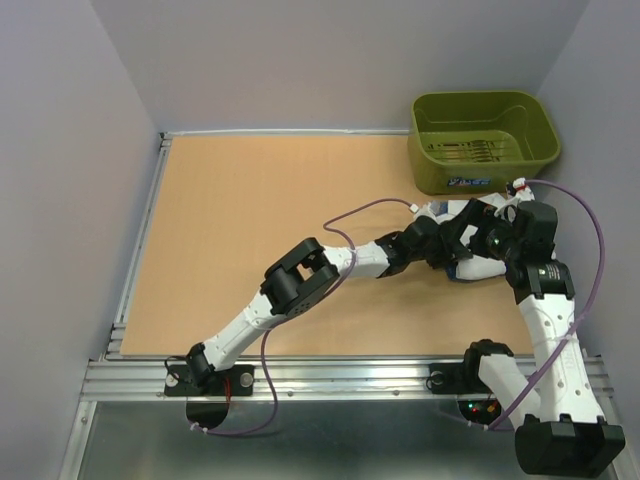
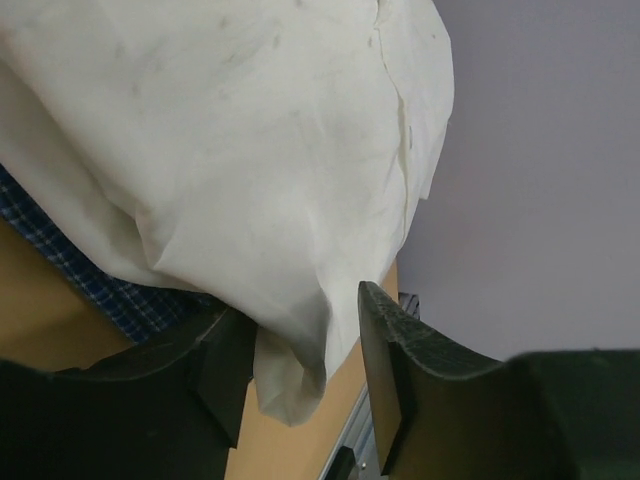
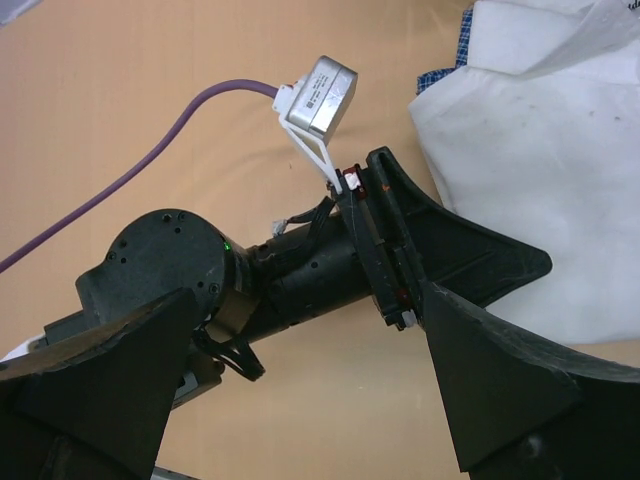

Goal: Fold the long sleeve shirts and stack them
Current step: Neatly place the folded shirt to the corner

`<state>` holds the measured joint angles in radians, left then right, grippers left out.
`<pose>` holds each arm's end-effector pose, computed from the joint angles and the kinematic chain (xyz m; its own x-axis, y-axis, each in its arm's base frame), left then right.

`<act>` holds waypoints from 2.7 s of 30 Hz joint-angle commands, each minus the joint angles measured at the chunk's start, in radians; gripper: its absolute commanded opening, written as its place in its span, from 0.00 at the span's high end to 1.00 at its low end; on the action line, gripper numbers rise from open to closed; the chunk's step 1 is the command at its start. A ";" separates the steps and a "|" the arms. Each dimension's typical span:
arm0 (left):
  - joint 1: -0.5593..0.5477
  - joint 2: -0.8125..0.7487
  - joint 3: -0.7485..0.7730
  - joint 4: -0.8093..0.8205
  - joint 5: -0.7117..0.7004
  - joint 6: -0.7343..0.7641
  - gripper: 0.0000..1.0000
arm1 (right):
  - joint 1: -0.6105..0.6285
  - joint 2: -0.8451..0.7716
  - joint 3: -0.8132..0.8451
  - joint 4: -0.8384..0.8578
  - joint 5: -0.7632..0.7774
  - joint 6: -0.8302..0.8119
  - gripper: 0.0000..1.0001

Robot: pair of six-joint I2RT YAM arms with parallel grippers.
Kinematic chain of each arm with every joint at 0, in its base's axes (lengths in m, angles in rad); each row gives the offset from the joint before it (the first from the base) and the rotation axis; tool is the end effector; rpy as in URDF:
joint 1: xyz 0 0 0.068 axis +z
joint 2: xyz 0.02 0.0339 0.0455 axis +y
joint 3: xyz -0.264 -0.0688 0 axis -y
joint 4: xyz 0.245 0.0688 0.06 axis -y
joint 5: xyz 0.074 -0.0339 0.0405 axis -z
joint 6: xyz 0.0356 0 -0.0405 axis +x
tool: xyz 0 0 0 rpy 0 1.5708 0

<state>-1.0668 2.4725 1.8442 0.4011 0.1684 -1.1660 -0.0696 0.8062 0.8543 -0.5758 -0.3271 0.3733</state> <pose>0.2685 -0.4992 0.1572 -0.9088 -0.2285 -0.3490 0.2711 0.3125 -0.9104 0.1725 -0.0006 0.3215 -0.5447 0.3842 -0.7455 -0.0133 0.8848 0.4657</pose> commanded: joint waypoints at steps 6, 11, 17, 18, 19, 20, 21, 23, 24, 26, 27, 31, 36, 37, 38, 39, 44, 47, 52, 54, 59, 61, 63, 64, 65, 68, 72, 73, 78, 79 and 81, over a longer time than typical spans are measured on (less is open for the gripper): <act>0.007 -0.156 -0.204 0.062 -0.084 -0.046 0.36 | 0.013 -0.022 0.072 0.022 -0.004 -0.002 0.00; 0.010 -0.190 -0.313 0.059 -0.083 -0.073 0.41 | 0.013 -0.029 0.063 0.022 0.014 0.004 0.00; 0.013 -0.213 -0.336 0.053 -0.087 -0.034 0.44 | 0.013 -0.036 0.051 0.017 0.010 0.013 0.00; 0.013 -0.221 -0.336 0.042 -0.098 -0.024 0.44 | 0.013 -0.038 0.052 0.016 0.008 0.016 0.00; 0.014 -0.228 -0.338 0.010 -0.116 -0.012 0.44 | 0.013 -0.039 0.054 0.016 0.007 0.018 0.00; 0.018 -0.248 -0.341 -0.005 -0.127 0.002 0.44 | 0.013 -0.039 0.063 0.014 0.005 0.021 0.00; 0.024 -0.263 -0.352 -0.016 -0.136 0.023 0.44 | 0.013 -0.041 0.069 0.011 0.005 0.022 0.00; 0.030 -0.332 -0.411 -0.024 -0.161 0.048 0.43 | 0.013 -0.041 0.087 0.001 0.016 0.022 0.00; 0.033 -0.360 -0.436 -0.027 -0.196 0.060 0.41 | 0.013 -0.041 0.109 -0.015 0.026 0.021 0.00; 0.048 -0.458 -0.503 -0.059 -0.243 0.112 0.38 | 0.013 -0.044 0.130 -0.036 0.077 0.013 0.00; 0.053 -0.495 -0.522 -0.079 -0.271 0.139 0.33 | 0.013 -0.044 0.158 -0.065 0.100 0.003 0.00; 0.059 -0.691 -0.588 -0.270 -0.456 0.287 0.18 | 0.016 -0.068 0.236 -0.136 0.259 -0.027 0.00; 0.059 -0.996 -0.681 -0.400 -0.697 0.416 0.03 | 0.040 -0.101 0.322 -0.212 0.411 -0.037 0.00; 0.059 -1.042 -0.695 -0.439 -0.722 0.426 0.02 | 0.045 -0.108 0.336 -0.220 0.454 -0.033 0.00; 0.059 -1.137 -0.721 -0.484 -0.774 0.436 0.02 | 0.050 -0.119 0.366 -0.229 0.474 -0.030 0.00; 0.059 -1.185 -0.735 -0.508 -0.799 0.453 0.01 | 0.060 -0.124 0.382 -0.251 0.502 -0.031 0.00; 0.059 -1.517 -0.810 -0.701 -0.924 0.491 0.01 | 0.111 -0.192 0.437 -0.272 0.546 -0.062 0.00; 0.059 -1.712 -0.832 -0.839 -0.980 0.473 0.01 | 0.140 -0.284 0.439 -0.269 0.589 -0.057 0.00; 0.059 -1.980 -0.840 -1.014 -1.046 0.431 0.01 | 0.145 -0.436 0.371 -0.265 0.606 -0.100 0.00; 0.059 -2.085 -0.832 -1.102 -1.090 0.398 0.01 | 0.145 -0.518 0.350 -0.251 0.620 -0.119 0.00; 0.059 -2.224 -0.826 -1.200 -1.142 0.364 0.01 | 0.146 -0.650 0.304 -0.217 0.648 -0.152 0.00; 0.059 -2.268 -0.836 -1.200 -1.147 0.362 0.01 | 0.146 -0.690 0.293 -0.196 0.648 -0.178 0.00; 0.059 -2.307 -0.856 -1.196 -1.161 0.362 0.01 | 0.146 -0.719 0.281 -0.182 0.668 -0.194 0.00; 0.059 -2.319 -0.862 -1.193 -1.165 0.362 0.01 | 0.145 -0.726 0.275 -0.180 0.668 -0.200 0.00; 0.059 -2.331 -0.873 -1.190 -1.175 0.364 0.01 | 0.146 -0.736 0.269 -0.179 0.666 -0.208 0.00; 0.059 -2.374 -0.898 -1.174 -1.182 0.362 0.01 | 0.146 -0.757 0.243 -0.174 0.637 -0.224 0.00; 0.059 -2.400 -0.919 -1.165 -1.192 0.370 0.01 | 0.145 -0.783 0.209 -0.157 0.620 -0.238 0.00; 0.059 -2.399 -0.921 -1.168 -1.195 0.371 0.01 | 0.146 -0.782 0.206 -0.156 0.626 -0.235 0.00; 0.059 -2.414 -0.945 -1.173 -1.208 0.370 0.01 | 0.145 -0.782 0.184 -0.142 0.600 -0.243 0.00; 0.059 -2.419 -0.950 -1.171 -1.208 0.367 0.01 | 0.146 -0.783 0.181 -0.141 0.600 -0.241 0.00; 0.059 -2.436 -0.964 -1.162 -1.212 0.364 0.01 | 0.146 -0.783 0.175 -0.141 0.600 -0.246 0.00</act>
<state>-1.0046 0.0624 0.9009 -0.7834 -0.9939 -0.7948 0.0673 0.0338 1.0412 -0.7765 0.2878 0.1520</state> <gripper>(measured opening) 0.986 0.999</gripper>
